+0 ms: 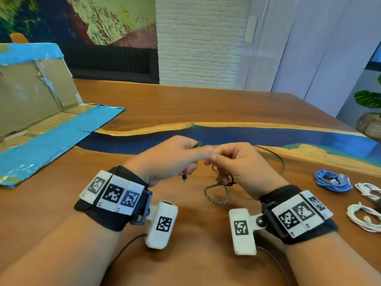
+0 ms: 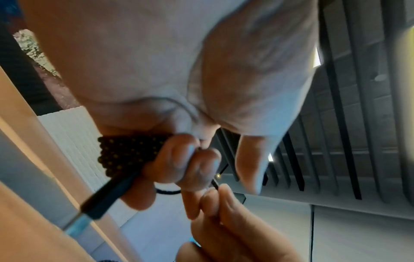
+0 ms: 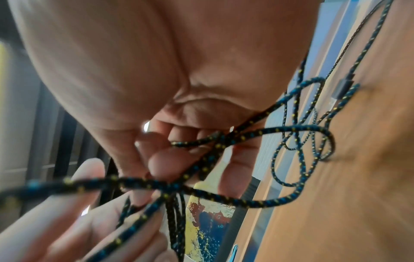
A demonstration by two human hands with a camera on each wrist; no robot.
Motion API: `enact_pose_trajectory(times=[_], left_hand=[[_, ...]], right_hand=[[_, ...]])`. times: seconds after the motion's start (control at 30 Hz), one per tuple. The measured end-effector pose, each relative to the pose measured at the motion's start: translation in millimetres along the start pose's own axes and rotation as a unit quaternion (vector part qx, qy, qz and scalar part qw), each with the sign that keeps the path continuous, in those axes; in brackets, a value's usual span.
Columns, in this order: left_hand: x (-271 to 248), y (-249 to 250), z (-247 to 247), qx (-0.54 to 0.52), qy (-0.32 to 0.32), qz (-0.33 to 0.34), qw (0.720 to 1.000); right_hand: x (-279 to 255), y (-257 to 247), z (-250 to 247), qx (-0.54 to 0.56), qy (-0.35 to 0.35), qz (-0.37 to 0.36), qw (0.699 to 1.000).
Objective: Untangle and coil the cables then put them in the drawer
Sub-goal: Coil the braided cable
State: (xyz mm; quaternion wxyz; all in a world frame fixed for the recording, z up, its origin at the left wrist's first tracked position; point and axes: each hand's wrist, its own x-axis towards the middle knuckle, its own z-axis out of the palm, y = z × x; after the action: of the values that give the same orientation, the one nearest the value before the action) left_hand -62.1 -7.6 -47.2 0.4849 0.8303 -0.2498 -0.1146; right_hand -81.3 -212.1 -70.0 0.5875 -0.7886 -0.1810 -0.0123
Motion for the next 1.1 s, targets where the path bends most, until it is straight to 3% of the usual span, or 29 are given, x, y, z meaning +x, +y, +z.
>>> enact_pose_trajectory(times=[0.1,0.23,0.4,0.5,0.6,0.83,1.1], left_hand=[[0.4,-1.7,-2.0,0.08,-0.004,-0.01,0.997],[2.7,-3.3,-2.3,0.046,0.041,-0.012,0.998],[4.6,-12.0,-18.3,0.051,0.104,-0.027,0.993],[4.9,-17.4,-26.6,0.06,0.168,-0.029,0.983],[9.9,-21.0,-26.6,-0.012,0.238,-0.011,0.971],[15.4,-23.3,-21.5,-0.111,0.31,0.002,0.944],[15.0,-13.0,-19.5,-0.197,0.401,0.034,0.894]], right_hand=[[0.5,3.6,2.8,-0.003,-0.033,0.006,0.999],[-0.8,0.7,7.4,0.08,-0.061,0.026,0.995],[3.2,3.4,-3.3,0.159,-0.025,0.087,0.983],[2.6,7.7,-14.3,0.188,-0.021,0.081,0.979],[1.9,12.6,-11.0,0.168,-0.029,0.065,0.983],[7.5,15.6,-7.1,0.097,0.099,0.041,0.99],[11.3,21.3,-27.9,0.006,0.166,0.163,0.973]])
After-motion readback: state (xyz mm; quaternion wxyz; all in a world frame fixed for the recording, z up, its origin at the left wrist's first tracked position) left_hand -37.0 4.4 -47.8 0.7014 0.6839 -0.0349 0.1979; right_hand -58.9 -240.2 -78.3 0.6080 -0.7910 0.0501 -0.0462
